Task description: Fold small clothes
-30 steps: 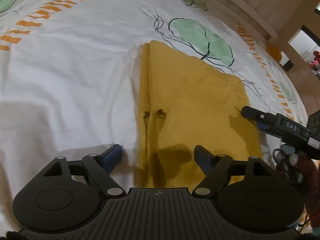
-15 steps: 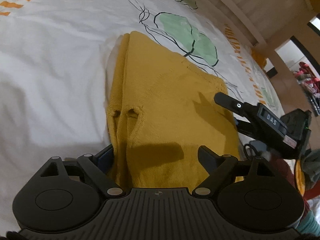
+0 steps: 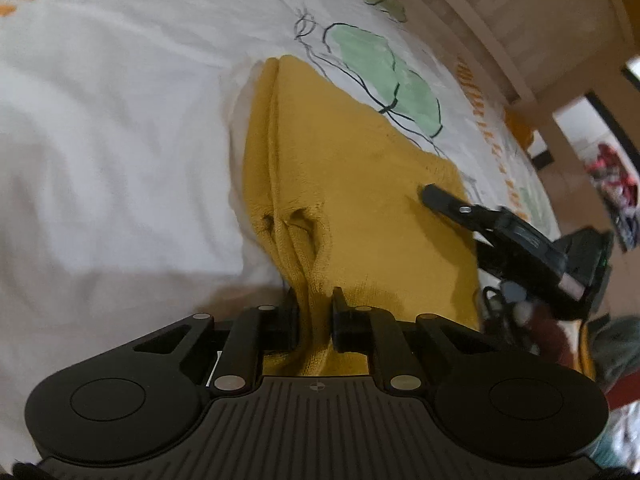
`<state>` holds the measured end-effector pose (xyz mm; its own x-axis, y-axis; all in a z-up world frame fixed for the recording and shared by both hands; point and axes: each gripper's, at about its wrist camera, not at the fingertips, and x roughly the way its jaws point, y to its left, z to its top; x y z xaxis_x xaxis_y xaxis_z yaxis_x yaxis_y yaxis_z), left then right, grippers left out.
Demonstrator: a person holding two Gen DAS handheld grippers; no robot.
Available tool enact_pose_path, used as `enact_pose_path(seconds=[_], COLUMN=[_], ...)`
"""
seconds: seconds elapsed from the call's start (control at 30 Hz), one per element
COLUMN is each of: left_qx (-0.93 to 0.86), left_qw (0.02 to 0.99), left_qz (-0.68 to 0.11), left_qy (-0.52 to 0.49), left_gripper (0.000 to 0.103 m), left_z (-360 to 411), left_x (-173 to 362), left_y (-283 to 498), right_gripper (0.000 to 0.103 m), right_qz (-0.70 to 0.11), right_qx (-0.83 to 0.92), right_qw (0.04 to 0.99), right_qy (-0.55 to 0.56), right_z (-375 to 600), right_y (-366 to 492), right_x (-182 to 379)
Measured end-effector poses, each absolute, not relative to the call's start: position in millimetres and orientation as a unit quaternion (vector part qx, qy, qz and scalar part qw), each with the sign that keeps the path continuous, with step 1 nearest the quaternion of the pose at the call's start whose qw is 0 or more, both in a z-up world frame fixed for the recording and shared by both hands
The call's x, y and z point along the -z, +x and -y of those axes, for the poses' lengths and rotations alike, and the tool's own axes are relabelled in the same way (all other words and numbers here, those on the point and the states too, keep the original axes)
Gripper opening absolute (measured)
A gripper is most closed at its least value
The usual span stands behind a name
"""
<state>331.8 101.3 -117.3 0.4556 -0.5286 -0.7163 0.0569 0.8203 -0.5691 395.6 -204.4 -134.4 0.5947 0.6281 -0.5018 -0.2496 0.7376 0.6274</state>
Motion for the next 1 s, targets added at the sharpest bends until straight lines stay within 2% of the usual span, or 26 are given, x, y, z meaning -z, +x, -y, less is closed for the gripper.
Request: enact_pose_path(seconds=[0.03, 0.1, 0.23, 0.6, 1.0], left_qx=[0.182, 0.187, 0.202, 0.262, 0.277], left_qw=[0.818, 0.81, 0.79, 0.768, 0.757], left_qz=[-0.489, -0.489, -0.487, -0.498, -0.508], left_qy=[-0.242, -0.262, -0.312, -0.308, -0.302], left_gripper=[0.013, 0.012, 0.012, 0.011, 0.012], left_z=[-101.0, -106.0, -117.1, -84.5, -58.1], left_x=[116.1, 116.7, 117.0, 103.6, 109.3], left_y=[331.5, 331.0, 326.1, 265.4, 196.2], right_gripper=[0.053, 0.044, 0.038, 0.037, 0.038], right_qz=[-0.379, -0.39, -0.394, -0.435, -0.471], right_qx=[-0.252, -0.245, -0.225, -0.192, -0.164], right_qw=[0.853, 0.85, 0.85, 0.847, 0.83], right_qy=[0.256, 0.257, 0.267, 0.24, 0.25], right_z=[205.9, 207.4, 207.8, 220.9, 253.0], right_y=[395.8, 395.1, 388.5, 326.9, 228.0], right_x=[134.9, 134.9, 123.7, 82.6, 78.0])
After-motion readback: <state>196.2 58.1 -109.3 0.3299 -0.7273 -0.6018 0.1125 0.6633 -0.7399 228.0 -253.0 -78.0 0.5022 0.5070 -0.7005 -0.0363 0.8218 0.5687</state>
